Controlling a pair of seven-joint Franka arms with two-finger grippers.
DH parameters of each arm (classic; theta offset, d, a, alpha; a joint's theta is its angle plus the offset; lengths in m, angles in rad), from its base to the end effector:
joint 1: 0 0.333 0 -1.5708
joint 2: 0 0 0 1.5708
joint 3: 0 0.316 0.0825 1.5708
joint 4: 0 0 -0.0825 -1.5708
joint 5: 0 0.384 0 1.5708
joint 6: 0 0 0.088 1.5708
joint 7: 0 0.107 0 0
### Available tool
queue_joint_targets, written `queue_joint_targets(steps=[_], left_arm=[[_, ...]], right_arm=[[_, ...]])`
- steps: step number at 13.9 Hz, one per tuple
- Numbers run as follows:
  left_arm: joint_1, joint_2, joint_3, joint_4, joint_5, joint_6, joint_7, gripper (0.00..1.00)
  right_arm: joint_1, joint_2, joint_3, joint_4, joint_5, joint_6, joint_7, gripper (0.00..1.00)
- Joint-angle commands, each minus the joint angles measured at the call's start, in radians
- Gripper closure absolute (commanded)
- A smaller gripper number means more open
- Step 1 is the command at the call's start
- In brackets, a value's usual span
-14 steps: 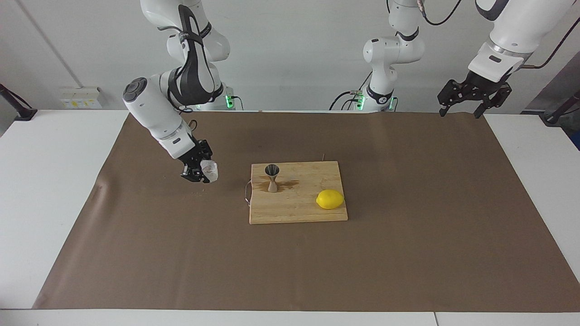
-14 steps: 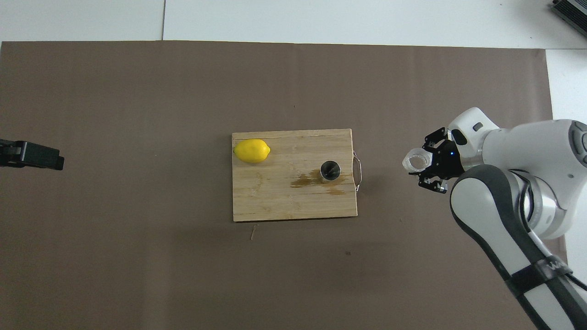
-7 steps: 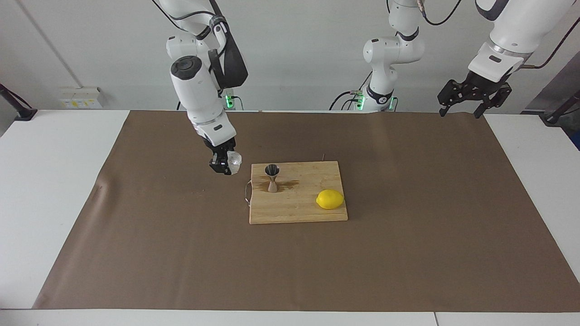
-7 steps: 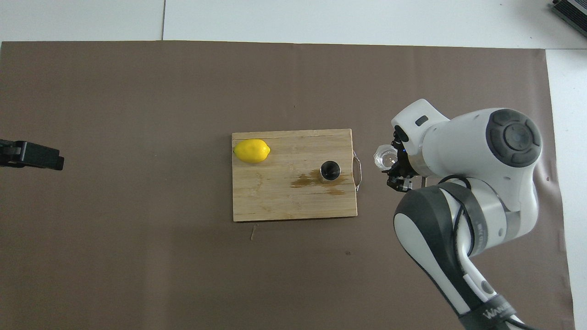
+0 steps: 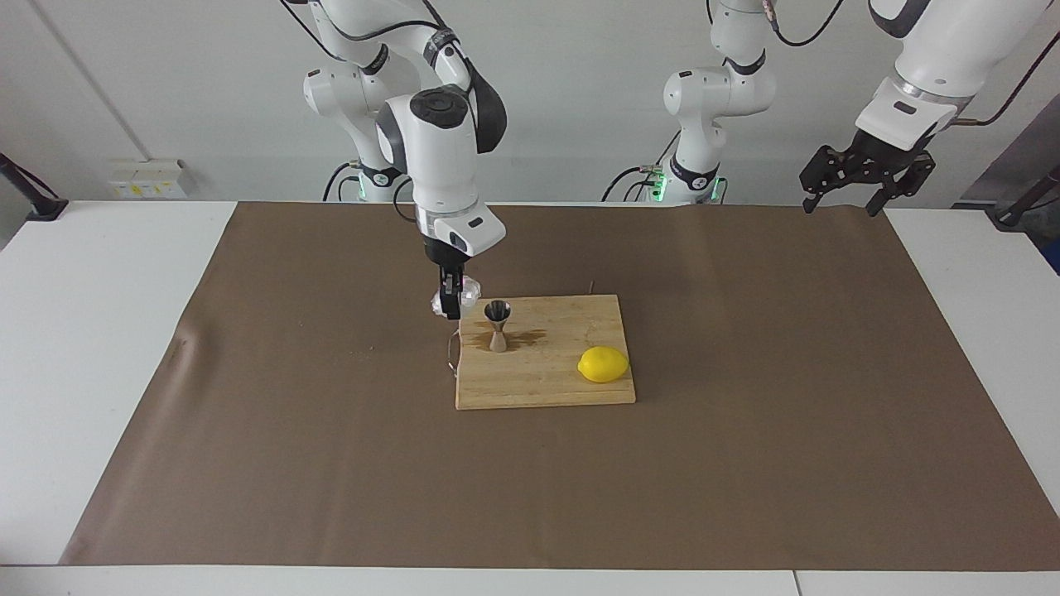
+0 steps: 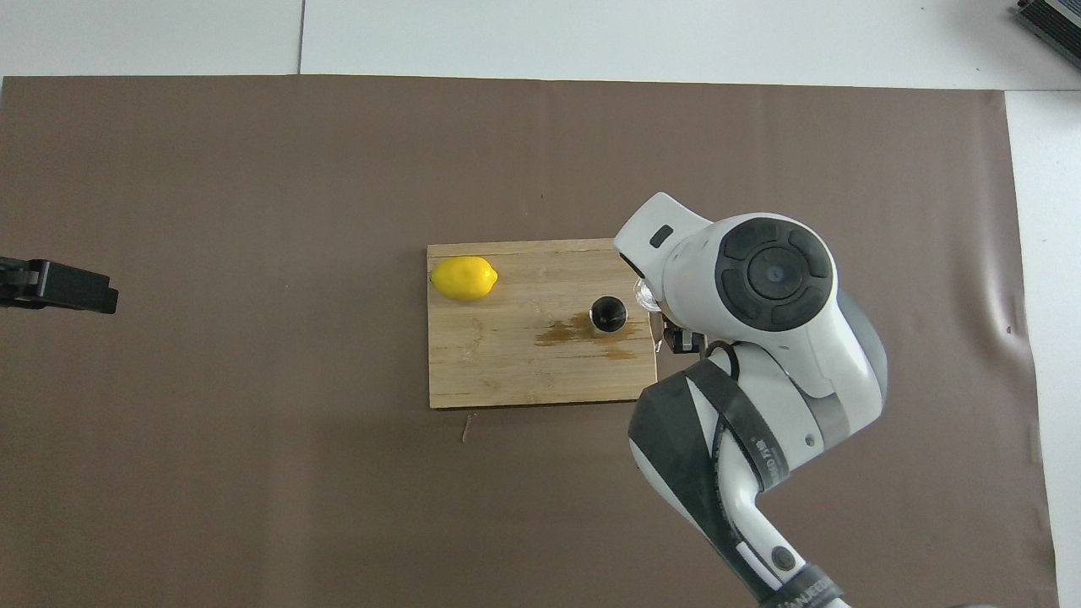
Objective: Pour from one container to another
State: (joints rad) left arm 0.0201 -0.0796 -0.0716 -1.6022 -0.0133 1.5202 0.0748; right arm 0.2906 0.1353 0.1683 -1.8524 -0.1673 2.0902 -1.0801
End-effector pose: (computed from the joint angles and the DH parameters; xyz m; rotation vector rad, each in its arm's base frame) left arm 0.5236 -0.0301 0.6481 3.1277 -0.1984 -0.0039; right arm 0.5499 0.2583 0.4590 2.0686 2.1553 0.0914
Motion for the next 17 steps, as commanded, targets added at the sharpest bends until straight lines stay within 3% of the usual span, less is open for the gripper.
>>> queue_joint_targets(steps=[1,9,17], left_arm=[[0.012,-0.029,-0.004,-0.028,-0.013,-0.003,-0.006,0.00],[0.012,-0.029,-0.004,-0.028,-0.013,-0.003,-0.006,0.00],[0.012,-0.029,-0.004,-0.028,-0.013,-0.003,-0.006,0.00]], right_arm=[[0.024,0.044,0.002,0.056,-0.069,-0.033,0.023,1.00],[0.085,0.069,0.005,0.024,-0.280,-0.018,0.020,1.00],[0.091,0.050,0.007,-0.031,-0.380,-0.010,-0.053,1.00]])
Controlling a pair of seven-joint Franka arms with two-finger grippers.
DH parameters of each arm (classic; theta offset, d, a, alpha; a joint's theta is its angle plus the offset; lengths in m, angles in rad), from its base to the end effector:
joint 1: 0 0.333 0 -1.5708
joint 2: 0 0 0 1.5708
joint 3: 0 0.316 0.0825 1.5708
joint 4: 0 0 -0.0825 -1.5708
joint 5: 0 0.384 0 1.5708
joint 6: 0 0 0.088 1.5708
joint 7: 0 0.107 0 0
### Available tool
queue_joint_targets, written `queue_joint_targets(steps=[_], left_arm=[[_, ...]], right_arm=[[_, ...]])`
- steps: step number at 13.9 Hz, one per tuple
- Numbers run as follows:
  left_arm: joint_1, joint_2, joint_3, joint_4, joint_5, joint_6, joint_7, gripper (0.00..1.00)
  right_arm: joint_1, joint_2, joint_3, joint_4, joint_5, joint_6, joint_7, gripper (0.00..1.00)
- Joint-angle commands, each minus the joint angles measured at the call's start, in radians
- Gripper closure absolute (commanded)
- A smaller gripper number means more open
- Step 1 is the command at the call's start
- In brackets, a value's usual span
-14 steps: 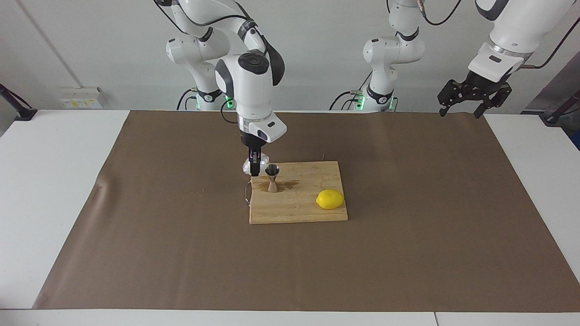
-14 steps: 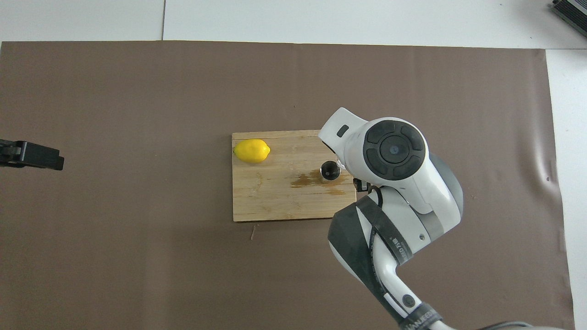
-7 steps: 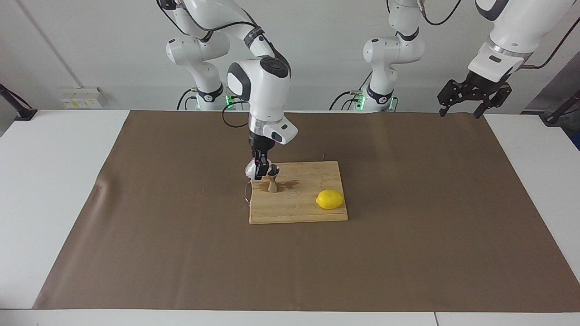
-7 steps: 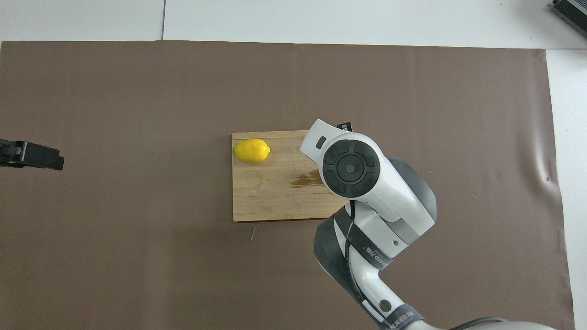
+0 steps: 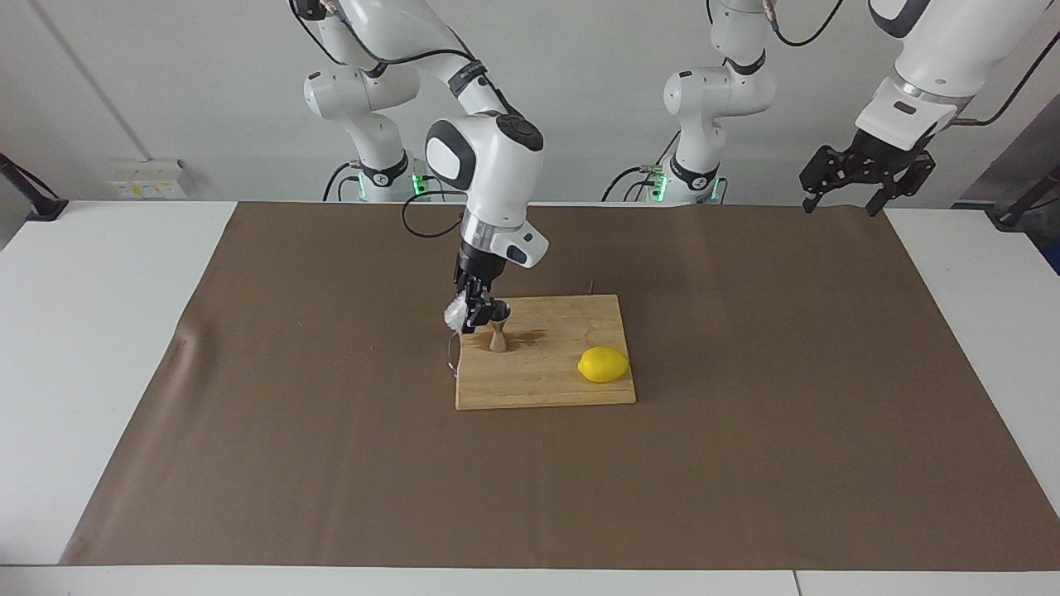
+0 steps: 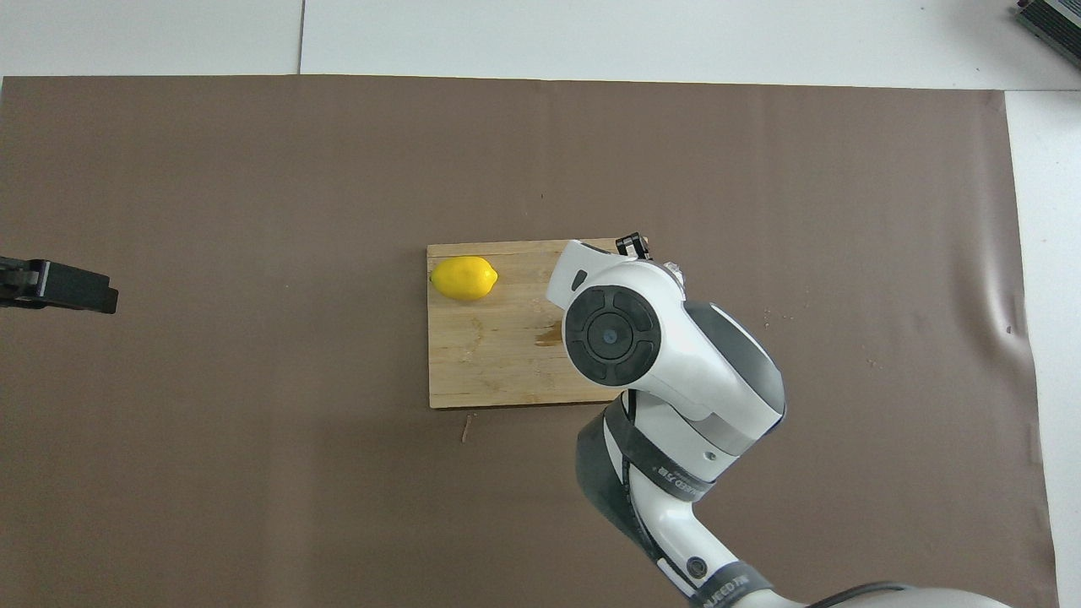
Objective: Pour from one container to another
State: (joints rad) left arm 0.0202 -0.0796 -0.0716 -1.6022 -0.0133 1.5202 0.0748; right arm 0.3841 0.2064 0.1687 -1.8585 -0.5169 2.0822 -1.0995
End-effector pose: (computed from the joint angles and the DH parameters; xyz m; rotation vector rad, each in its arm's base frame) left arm 0.5236 -0.0301 0.6481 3.1277 -0.1983 -0.0039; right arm 0.5394 0.2976 0.4171 1.5878 2.2209 -0.1255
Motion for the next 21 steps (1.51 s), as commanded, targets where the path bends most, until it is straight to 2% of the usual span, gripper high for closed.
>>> queue_joint_targets(steps=[1,7,21], left_arm=[[0.012,-0.029,-0.004,-0.028,-0.013,-0.003,-0.006,0.00],[0.012,-0.029,-0.004,-0.028,-0.013,-0.003,-0.006,0.00],[0.012,-0.029,-0.004,-0.028,-0.013,-0.003,-0.006,0.00]], right_arm=[[0.019,-0.028,0.005,-0.037,-0.032,0.001,-0.037,1.00],[0.025,-0.045,0.005,-0.073,-0.113,0.018,-0.065,1.00],[0.044,-0.032,0.005,-0.064,-0.144,0.010,-0.100,1.00]])
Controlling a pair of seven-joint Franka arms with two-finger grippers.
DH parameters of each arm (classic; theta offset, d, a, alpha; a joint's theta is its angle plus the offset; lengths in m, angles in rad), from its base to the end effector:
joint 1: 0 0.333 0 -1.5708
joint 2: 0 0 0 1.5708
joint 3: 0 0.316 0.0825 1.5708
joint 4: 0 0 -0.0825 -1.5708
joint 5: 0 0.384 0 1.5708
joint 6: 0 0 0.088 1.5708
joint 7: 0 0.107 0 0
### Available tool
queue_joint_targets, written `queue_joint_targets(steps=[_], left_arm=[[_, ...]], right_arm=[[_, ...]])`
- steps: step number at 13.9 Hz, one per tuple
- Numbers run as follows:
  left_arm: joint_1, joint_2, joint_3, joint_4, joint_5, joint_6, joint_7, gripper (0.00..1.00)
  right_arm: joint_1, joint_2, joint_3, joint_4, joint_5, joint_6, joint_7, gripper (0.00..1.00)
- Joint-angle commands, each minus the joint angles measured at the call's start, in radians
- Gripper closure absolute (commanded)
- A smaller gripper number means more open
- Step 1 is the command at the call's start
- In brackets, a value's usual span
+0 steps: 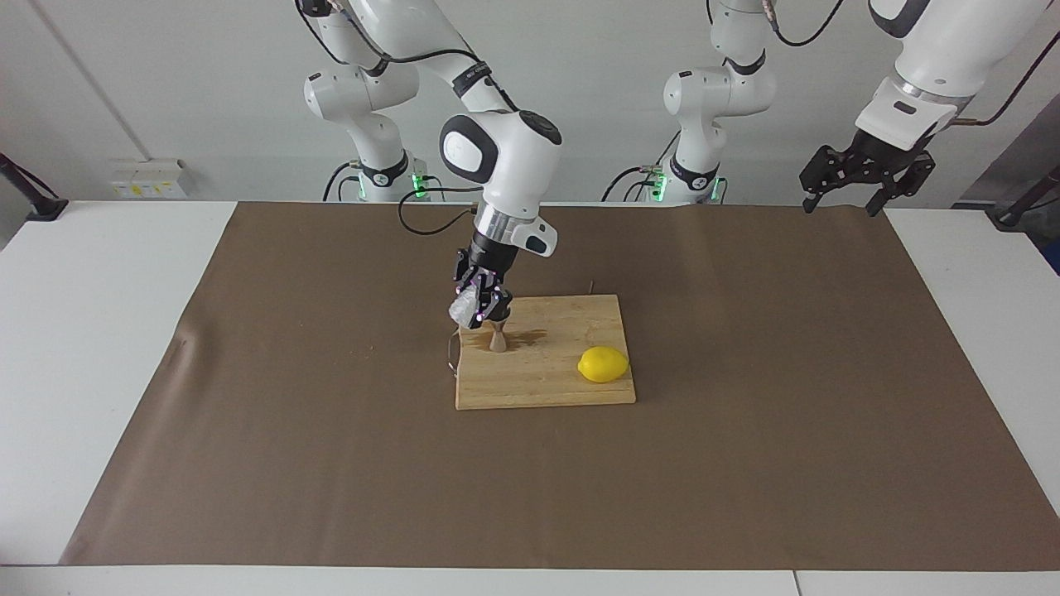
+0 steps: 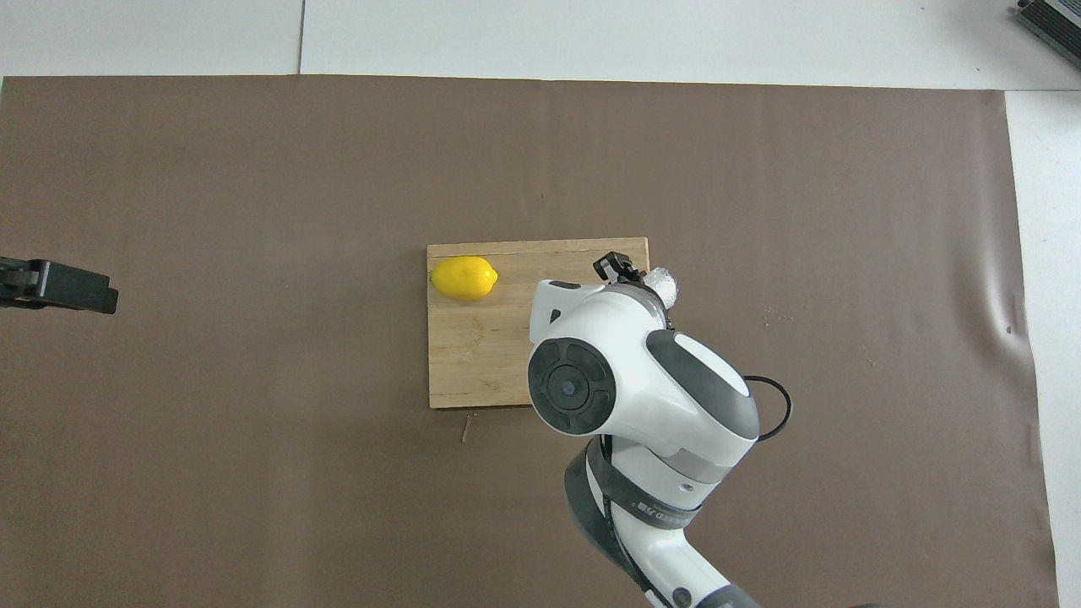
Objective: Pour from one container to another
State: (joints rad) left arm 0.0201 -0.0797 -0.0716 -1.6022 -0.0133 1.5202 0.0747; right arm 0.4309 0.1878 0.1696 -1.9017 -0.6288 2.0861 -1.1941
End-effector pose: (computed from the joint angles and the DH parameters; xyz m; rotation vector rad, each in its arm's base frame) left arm 0.5236 -0.0301 0.6482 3.1277 -0.1983 -0.0038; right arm 0.5193 0.3151 0.4109 1.3053 2.2975 -0.1986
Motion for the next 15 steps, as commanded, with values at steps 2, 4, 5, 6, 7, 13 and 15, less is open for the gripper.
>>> queue_joint_targets(steps=[2,4,5,6,7,13,15], left_arm=[[0.012,-0.029,-0.004,-0.028,-0.013,-0.003,-0.006,0.00],[0.012,-0.029,-0.004,-0.028,-0.013,-0.003,-0.006,0.00],[0.012,-0.029,-0.004,-0.028,-0.013,-0.003,-0.006,0.00],[0.012,-0.029,-0.004,-0.028,-0.013,-0.003,-0.006,0.00],[0.012,-0.029,-0.004,-0.028,-0.013,-0.003,-0.006,0.00],[0.012,-0.029,-0.004,-0.028,-0.013,-0.003,-0.006,0.00],[0.012,-0.029,-0.004,-0.028,-0.013,-0.003,-0.006,0.00]], right_arm=[[-0.001,-0.013,0.004,-0.019,-0.051,-0.003,-0.006,1.00],[0.002,-0.014,0.004,-0.019,-0.055,-0.008,-0.001,1.00],[0.011,-0.014,0.004,-0.019,-0.061,-0.009,-0.001,1.00],[0.014,-0.011,0.004,-0.019,-0.064,-0.020,0.001,1.00],[0.020,-0.008,0.004,-0.017,-0.066,-0.037,0.023,1.00],[0.029,-0.004,0.004,-0.016,-0.107,-0.061,0.044,1.00],[0.041,-0.004,0.004,-0.014,-0.115,-0.070,0.044,1.00]])
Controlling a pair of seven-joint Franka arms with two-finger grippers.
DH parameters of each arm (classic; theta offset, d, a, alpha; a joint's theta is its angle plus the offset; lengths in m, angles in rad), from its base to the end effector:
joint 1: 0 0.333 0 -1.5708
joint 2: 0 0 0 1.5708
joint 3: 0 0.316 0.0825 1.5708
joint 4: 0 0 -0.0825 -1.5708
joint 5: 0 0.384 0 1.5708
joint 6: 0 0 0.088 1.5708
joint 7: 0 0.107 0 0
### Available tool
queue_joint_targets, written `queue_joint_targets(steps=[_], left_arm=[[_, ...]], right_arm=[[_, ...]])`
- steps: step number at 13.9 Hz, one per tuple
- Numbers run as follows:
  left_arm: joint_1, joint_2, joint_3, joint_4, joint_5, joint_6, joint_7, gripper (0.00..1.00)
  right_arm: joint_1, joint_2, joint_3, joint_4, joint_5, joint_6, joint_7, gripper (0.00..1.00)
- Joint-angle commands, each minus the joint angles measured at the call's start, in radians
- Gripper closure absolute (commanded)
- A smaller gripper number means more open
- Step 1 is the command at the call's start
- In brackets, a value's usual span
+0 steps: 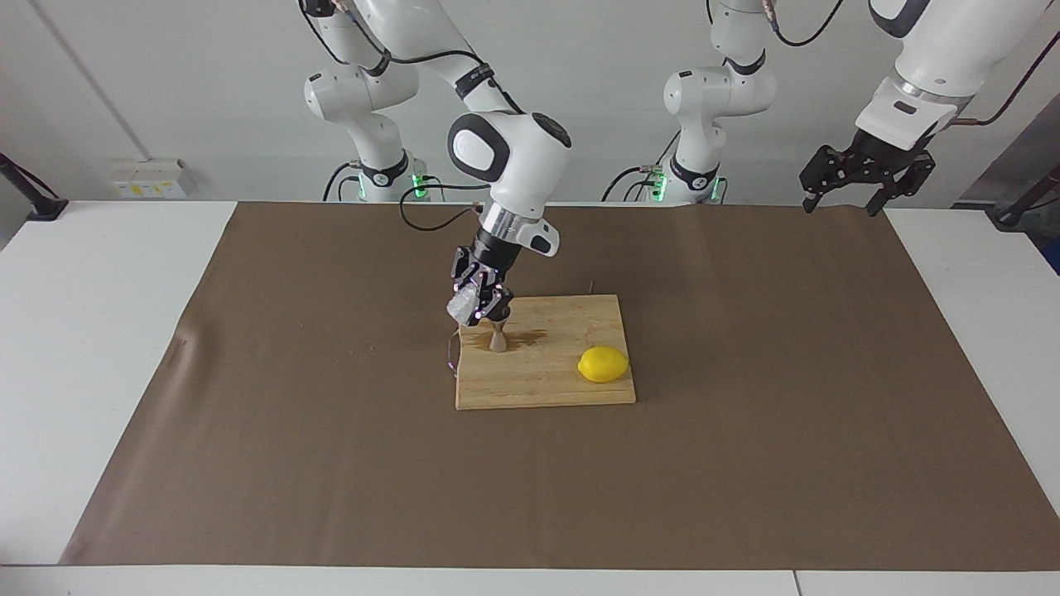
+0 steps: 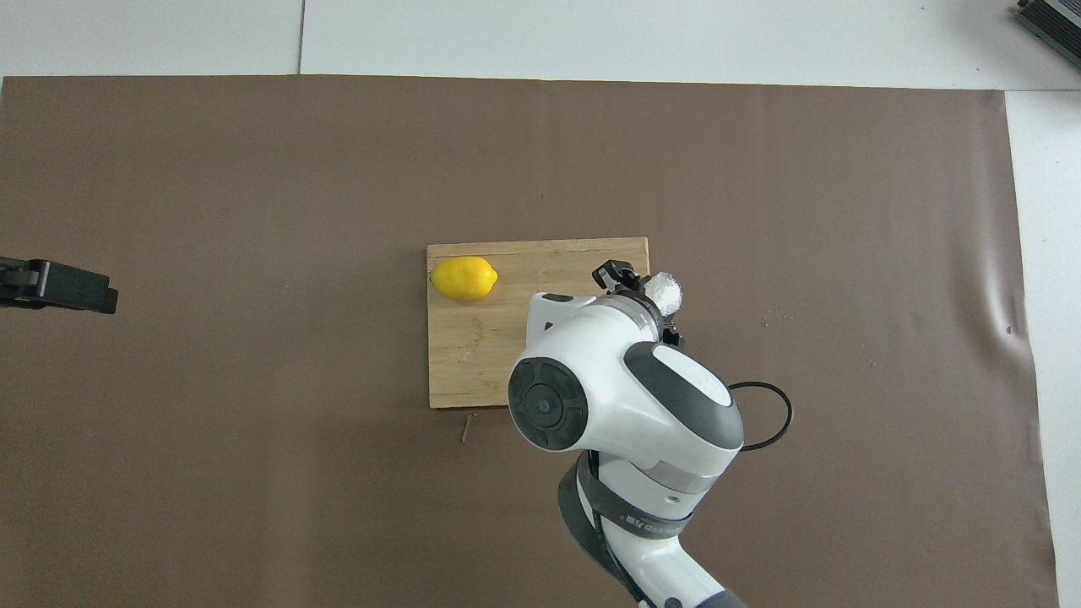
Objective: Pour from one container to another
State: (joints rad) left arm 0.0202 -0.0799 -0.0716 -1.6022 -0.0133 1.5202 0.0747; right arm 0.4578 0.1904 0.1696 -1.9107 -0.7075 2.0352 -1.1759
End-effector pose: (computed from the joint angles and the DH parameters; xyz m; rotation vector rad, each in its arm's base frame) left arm 0.5235 -0.0301 0.6483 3.1277 -0.1981 -0.0035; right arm 0.5105 0.3199 0.4041 1.2284 2.2649 -0.2824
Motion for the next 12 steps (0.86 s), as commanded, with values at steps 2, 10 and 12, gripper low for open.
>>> queue_joint_targets(steps=[2,10,12], left_arm=[[0.012,-0.029,-0.004,-0.028,-0.013,-0.003,-0.006,0.00],[0.012,-0.029,-0.004,-0.028,-0.013,-0.003,-0.006,0.00],[0.012,-0.029,-0.004,-0.028,-0.013,-0.003,-0.006,0.00]], right_arm=[[0.016,-0.005,0.004,-0.004,-0.036,-0.020,0.025,1.00],[0.016,0.001,0.004,0.015,-0.024,-0.021,0.027,1.00],[0.012,0.001,0.004,0.027,-0.021,-0.027,0.027,1.00]])
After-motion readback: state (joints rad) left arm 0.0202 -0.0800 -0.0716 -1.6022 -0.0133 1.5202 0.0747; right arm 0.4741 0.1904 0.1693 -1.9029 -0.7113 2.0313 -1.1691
